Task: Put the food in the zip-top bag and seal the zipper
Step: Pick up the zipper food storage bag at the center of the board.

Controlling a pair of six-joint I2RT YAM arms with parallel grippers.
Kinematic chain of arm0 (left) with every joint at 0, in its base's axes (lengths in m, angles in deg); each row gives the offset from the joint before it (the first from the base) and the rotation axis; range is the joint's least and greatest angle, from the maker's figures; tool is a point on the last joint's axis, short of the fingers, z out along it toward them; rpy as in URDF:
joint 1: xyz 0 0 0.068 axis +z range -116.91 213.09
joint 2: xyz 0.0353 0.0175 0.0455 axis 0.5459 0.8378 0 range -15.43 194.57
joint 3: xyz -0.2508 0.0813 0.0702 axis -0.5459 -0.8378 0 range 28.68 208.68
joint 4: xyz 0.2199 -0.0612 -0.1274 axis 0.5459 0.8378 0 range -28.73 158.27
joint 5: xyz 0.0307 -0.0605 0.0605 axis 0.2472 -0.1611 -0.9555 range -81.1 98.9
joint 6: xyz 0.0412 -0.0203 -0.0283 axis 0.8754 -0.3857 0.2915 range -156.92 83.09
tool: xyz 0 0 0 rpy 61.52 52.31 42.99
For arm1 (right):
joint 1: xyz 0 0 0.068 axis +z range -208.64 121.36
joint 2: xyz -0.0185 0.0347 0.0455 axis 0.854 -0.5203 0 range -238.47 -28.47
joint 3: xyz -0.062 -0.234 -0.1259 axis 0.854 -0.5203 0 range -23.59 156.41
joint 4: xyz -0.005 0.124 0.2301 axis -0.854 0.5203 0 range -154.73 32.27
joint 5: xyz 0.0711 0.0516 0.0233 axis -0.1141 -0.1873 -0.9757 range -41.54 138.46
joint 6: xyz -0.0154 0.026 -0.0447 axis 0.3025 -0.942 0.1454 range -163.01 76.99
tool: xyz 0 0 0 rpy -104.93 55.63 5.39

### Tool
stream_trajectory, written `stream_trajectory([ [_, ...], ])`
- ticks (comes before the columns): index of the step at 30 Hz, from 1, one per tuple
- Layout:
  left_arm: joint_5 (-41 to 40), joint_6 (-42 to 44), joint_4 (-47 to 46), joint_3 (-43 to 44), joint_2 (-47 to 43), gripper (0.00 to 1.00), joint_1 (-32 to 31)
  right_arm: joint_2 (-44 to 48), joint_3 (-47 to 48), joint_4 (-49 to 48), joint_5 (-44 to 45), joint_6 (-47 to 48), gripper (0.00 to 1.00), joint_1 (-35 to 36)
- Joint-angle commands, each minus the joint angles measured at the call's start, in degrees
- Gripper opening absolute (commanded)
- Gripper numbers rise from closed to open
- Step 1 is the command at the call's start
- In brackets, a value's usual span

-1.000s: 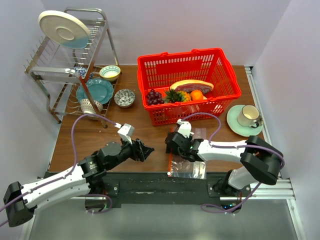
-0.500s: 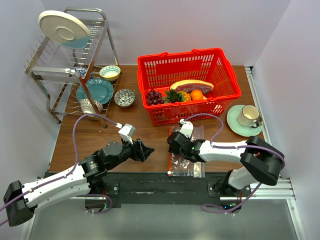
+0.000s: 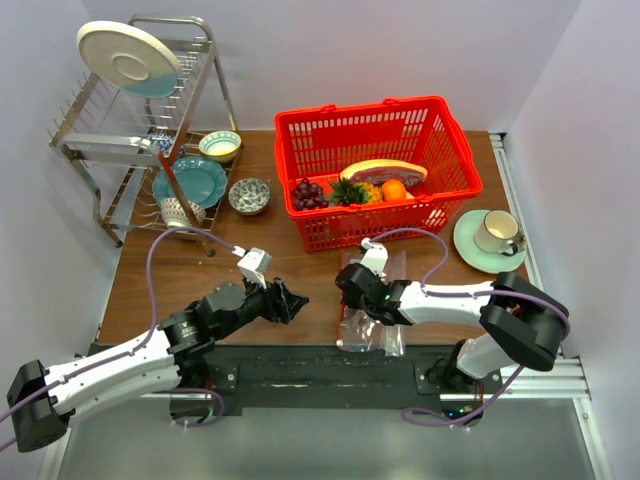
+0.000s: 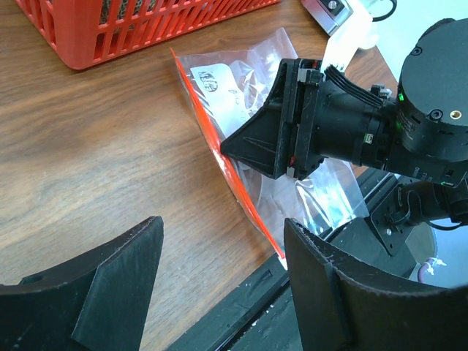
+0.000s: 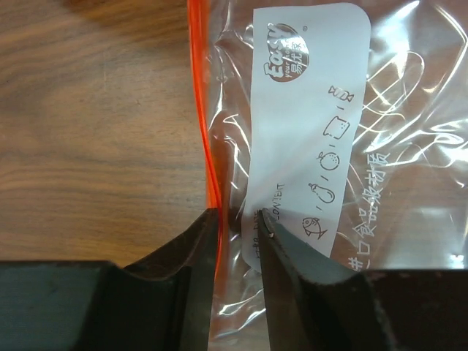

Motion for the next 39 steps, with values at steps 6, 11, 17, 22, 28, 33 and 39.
stream_trajectory([
  [6, -0.2, 0.2, -1.6, 1.5, -0.1, 0.72, 0.2, -1.5, -2.7, 0.5, -3.3, -0.8, 0.27, -0.7],
  [11, 0.4, 0.1, -2.4, 1.2, 1.0, 0.72, 0.2, -0.6, -2.6, -0.3, -3.7, 0.1, 0.49, -0.8],
  [17, 2.1, -0.8, -6.5, -0.4, 4.6, 0.72, 0.2, 0.2, -2.4, -0.8, -4.5, 1.2, 0.48, -0.8],
  [22, 2.7, -0.9, -8.4, -0.8, 6.5, 0.72, 0.2, -1.1, -2.4, -0.9, -5.0, 1.4, 0.46, -0.8],
  [28, 2.6, -0.7, -8.3, -0.6, 6.5, 0.72, 0.2, -1.6, -2.3, -1.3, -5.3, 1.7, 0.57, -1.0],
  [33, 2.4, -0.7, -8.1, -0.7, 6.4, 0.72, 0.1, -1.4, -2.2, -1.5, -5.4, 2.1, 0.64, -1.0],
  [39, 2.3, -0.7, -7.9, -0.5, 6.2, 0.72, 0.2, -2.2, -2.2, -1.7, -5.8, 2.1, 0.52, -1.2],
])
